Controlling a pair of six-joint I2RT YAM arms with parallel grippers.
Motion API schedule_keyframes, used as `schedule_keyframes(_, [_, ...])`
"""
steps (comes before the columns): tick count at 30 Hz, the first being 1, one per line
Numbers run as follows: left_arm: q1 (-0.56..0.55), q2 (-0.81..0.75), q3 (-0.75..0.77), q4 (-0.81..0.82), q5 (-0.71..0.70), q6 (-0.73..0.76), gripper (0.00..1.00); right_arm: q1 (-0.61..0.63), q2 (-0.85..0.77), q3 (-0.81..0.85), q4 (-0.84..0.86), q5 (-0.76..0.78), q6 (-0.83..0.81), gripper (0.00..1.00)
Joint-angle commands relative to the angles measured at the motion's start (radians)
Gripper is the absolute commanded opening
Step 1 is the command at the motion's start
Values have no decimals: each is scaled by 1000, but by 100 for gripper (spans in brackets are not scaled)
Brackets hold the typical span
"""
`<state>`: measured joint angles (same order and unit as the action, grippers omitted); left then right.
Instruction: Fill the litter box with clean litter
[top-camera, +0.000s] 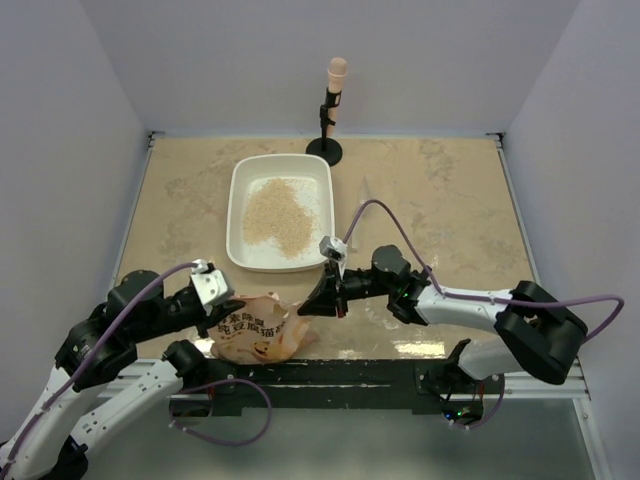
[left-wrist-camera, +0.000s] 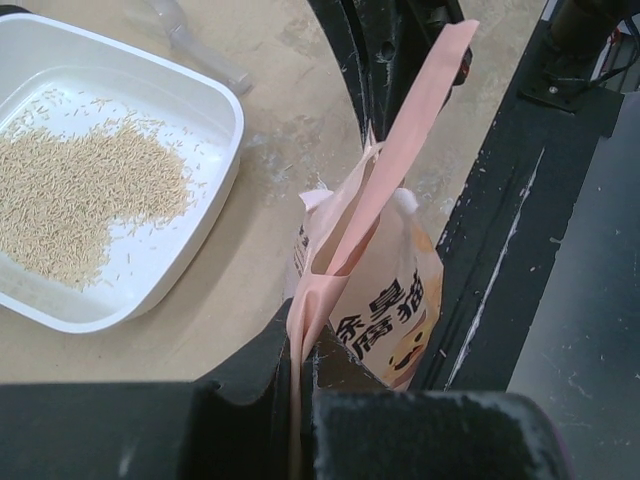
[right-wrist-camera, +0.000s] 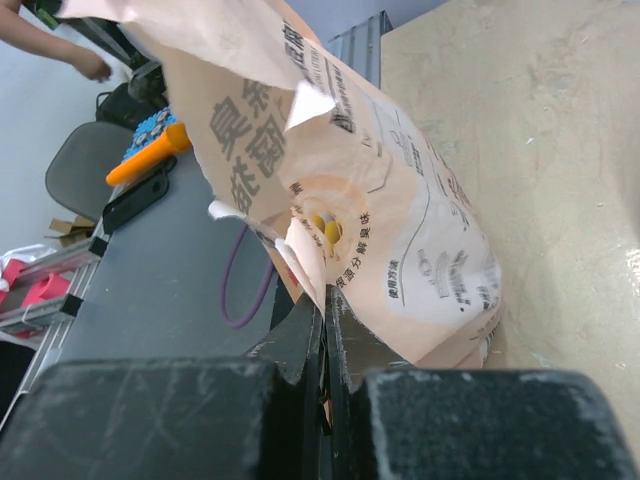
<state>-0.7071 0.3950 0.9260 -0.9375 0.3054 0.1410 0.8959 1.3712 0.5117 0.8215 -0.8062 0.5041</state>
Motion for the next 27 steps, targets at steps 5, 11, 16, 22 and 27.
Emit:
schedule_keyframes(5, [4,129,111,405,118,-3,0,-132,-288,11,-67,47,-15,0])
schedule_keyframes(11, [3,326,151,550,205,49,0,-259,-440,39,-324,77,-97,0])
schedule_keyframes(16, [1,487,113,709,313,32,0,-273,-504,-15,-386,153,-70,0])
schedule_keyframes(22, [1,565,54,746,261,63,15,-272,-624,-75,-458,269,-39,0])
schedule_keyframes(27, [3,440,11,639,141,77,36,-275,-658,-93,-495,283,-36,0])
